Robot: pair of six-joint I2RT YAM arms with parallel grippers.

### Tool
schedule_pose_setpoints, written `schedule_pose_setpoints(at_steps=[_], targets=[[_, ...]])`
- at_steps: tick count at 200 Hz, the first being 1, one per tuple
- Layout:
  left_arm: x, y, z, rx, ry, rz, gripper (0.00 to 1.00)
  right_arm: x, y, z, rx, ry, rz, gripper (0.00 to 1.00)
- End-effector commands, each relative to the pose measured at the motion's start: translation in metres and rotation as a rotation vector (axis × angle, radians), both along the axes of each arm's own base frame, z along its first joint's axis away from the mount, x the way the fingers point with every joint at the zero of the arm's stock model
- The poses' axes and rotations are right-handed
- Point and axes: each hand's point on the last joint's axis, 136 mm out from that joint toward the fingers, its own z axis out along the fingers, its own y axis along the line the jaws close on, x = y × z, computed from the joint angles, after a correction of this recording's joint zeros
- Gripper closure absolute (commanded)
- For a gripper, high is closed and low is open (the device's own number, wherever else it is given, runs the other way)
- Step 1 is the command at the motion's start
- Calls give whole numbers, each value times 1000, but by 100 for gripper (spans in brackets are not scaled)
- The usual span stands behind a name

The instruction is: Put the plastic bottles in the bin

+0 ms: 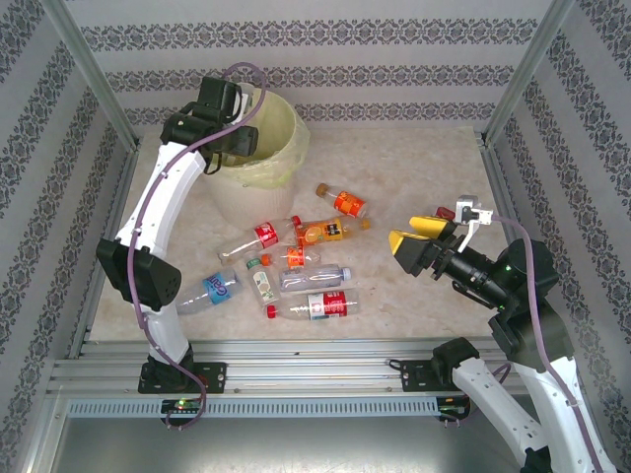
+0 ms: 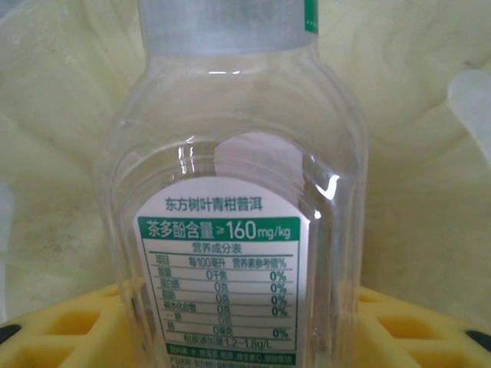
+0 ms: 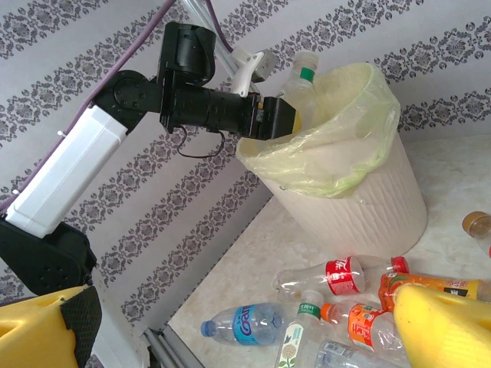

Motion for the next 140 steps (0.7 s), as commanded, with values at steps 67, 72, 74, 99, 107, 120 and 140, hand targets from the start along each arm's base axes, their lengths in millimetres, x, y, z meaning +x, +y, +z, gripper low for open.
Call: schedule_pose_setpoints(at_steps=[67,72,74,99,107,120,140], targets=[[-9,26,11,33,-5,96,22,-2,-3,-5,12,26,-18,2],[-9,26,12,31,-8,95,22,-1,-3,-5,13,29,-17,2],[-9,26,13,30,-9,95,22,-1,-3,-5,13,29,-18,2],[-14,22,22,-1,-31,75,20,3,-3,-11,14,53,-26,2],[-16,20,26,-14,-42,63,20,4,-3,-14,14,68,-28,2],[-20,15,34,-39,-62,42,20,8,-2,-20,13,93,-35,3],[-28,7,43,-80,-92,2,20,14,-3,-29,14,130,-52,3]])
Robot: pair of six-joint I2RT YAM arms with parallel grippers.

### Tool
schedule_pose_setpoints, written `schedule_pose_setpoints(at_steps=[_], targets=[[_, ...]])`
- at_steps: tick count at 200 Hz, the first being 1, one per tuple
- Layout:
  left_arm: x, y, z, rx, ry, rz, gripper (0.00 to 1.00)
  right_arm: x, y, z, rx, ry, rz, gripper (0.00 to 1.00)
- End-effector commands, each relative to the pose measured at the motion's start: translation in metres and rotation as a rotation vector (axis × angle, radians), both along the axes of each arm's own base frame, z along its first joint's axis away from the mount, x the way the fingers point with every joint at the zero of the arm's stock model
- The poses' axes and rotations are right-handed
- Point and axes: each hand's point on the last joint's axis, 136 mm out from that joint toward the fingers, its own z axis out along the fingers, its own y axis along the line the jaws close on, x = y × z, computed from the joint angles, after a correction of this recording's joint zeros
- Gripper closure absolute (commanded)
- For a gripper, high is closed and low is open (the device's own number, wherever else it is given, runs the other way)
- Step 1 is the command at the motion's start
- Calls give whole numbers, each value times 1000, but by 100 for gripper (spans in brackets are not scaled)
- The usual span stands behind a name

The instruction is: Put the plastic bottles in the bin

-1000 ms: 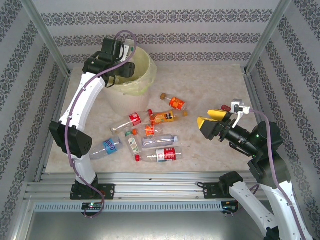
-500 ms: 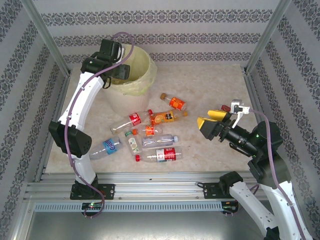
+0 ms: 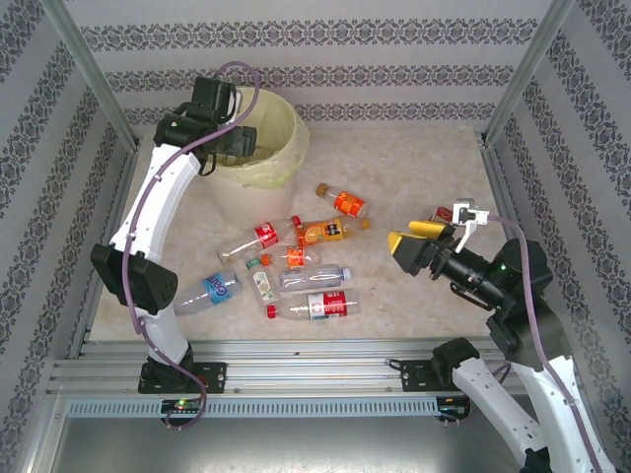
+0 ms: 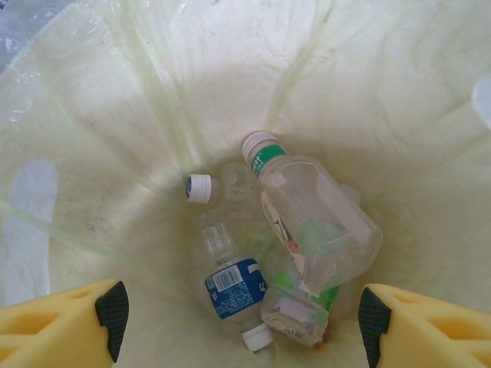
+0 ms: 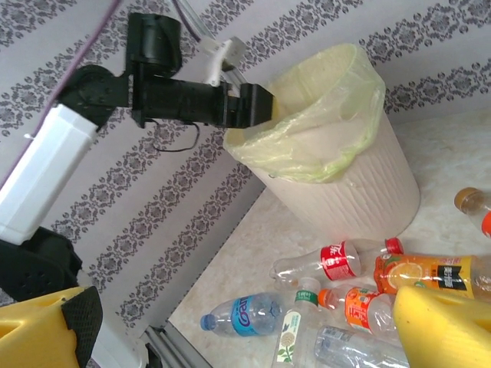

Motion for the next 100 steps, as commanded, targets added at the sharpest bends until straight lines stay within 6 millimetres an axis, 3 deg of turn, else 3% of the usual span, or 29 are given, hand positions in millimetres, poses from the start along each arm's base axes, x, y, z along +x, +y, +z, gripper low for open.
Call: schedule_pose_setpoints(at_steps=[1,55,100], targets=[[-16,-4,32,-69,-80,-35,20,8,-2,-12,9,55,-32,3],[-61,-39,53,-174,-148,-192,13,26,-3,-45,-4,185,-87,4],[-122,-99,50,-285,-177,-484,2,37,-2,-85,-16,338,-121,4]])
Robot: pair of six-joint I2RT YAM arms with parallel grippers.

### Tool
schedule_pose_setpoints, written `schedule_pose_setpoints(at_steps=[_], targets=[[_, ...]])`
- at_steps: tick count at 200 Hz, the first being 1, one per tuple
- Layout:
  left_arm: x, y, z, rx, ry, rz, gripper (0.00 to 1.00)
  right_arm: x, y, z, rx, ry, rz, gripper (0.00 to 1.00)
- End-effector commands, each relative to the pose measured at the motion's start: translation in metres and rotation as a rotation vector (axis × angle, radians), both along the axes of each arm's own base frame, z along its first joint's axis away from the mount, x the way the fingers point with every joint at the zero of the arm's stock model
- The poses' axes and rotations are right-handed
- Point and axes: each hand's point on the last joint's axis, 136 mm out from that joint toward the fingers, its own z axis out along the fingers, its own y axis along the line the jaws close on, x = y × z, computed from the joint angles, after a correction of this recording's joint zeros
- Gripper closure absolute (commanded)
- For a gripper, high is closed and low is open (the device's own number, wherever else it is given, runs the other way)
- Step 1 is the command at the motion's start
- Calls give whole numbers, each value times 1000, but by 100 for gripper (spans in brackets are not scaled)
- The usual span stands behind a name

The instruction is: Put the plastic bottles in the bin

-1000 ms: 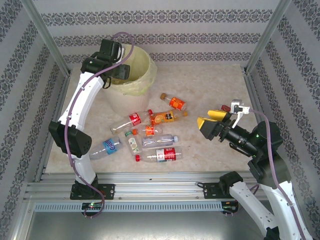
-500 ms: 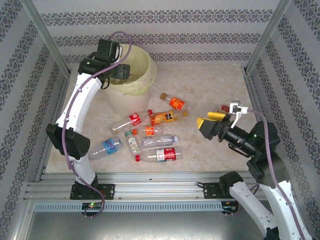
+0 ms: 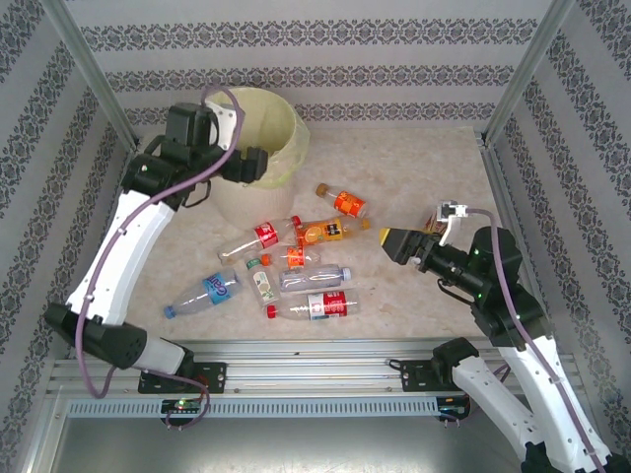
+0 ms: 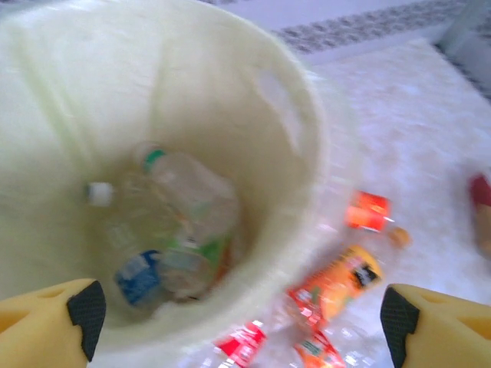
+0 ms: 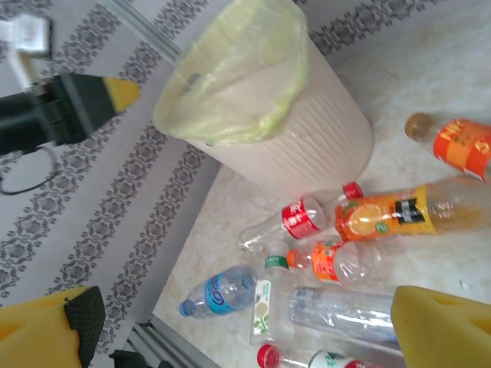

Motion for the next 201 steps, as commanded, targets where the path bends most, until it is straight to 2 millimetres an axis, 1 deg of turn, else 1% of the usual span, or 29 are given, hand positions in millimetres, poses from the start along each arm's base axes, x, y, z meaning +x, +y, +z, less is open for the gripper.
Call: schedule_pose_setpoints(at_steps=[1,8,23,39,51,70,89,116,152,167,178,194,201], targets=[[-29,-43,9,-83,-60,-208,1,6,-3,-25,2,100,-44,4],[-40,-52,7,-84,-67,-260,0,7,-2,-31,2,118,-49,4],[-61,-69,-4,-76,-57,-345,0,6,-2,-40,0,140,-53,4],[-82,-86,-24,-60,-19,-444,0,5,-1,-47,-11,142,-39,4],[-94,-93,-42,-35,15,-496,0,1,2,-49,-18,134,-7,3],[-106,-99,-68,12,74,-551,1,-10,13,-44,-2,104,88,2],[-111,-103,-89,51,131,-585,4,-20,17,-42,-2,84,146,2],[-111,-110,-119,129,208,-613,6,-29,17,-46,-37,94,174,2],[-111,-117,-173,301,315,-642,11,-34,12,-52,-67,105,165,2],[-111,-120,-192,343,359,-646,14,-36,11,-52,-74,100,165,2],[-111,-124,-202,362,381,-654,16,-38,11,-51,-78,98,168,2],[-111,-129,-217,383,415,-666,24,-38,10,-53,-86,100,169,2],[-111,-131,-223,394,429,-670,25,-38,10,-53,-90,99,169,2]])
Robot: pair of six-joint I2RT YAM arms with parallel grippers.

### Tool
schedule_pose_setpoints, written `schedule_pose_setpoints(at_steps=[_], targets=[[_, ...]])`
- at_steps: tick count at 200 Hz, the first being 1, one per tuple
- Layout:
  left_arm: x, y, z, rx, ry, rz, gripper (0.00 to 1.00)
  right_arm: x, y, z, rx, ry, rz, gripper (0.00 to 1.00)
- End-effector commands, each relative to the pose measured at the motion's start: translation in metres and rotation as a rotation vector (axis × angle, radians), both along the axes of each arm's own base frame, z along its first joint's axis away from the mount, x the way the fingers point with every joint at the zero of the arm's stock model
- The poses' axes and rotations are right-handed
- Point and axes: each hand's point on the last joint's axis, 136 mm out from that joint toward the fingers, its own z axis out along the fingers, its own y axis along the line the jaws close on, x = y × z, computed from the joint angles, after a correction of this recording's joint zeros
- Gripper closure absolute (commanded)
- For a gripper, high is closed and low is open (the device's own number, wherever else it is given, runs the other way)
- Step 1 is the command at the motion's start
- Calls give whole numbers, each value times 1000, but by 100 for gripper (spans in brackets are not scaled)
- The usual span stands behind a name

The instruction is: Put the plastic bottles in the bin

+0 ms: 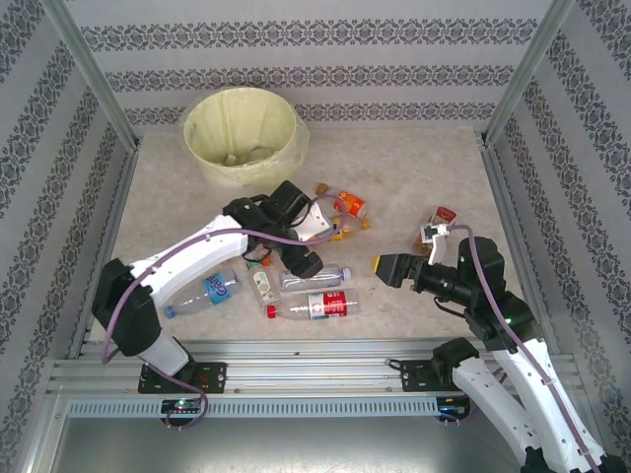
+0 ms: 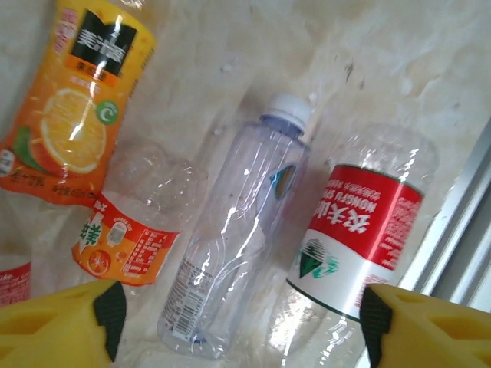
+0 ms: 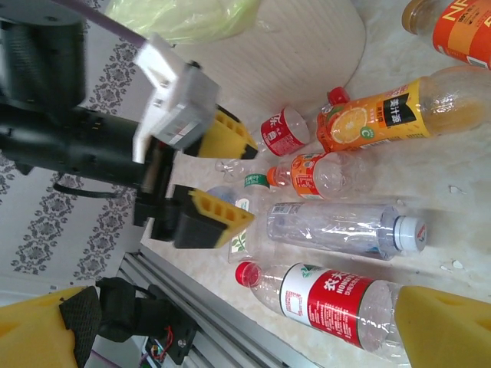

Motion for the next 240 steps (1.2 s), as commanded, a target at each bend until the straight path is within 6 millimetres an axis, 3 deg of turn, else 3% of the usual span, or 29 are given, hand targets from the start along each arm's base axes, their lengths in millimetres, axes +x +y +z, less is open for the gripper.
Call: schedule_pose_setpoints(at_steps=[1,38,82,240], targets=[[-4,0,-14,71,15,-35,25,-8,2,5,-16,-28,35,2],[-5,-1,-50,168,59,-58,28,-7,1,2,-20,-24,36,2],[-1,-1,-75,234,77,-52,33,-7,1,0,-26,-28,39,2],[3,-11,-106,279,123,-49,30,-6,-1,-8,-35,-18,27,2]])
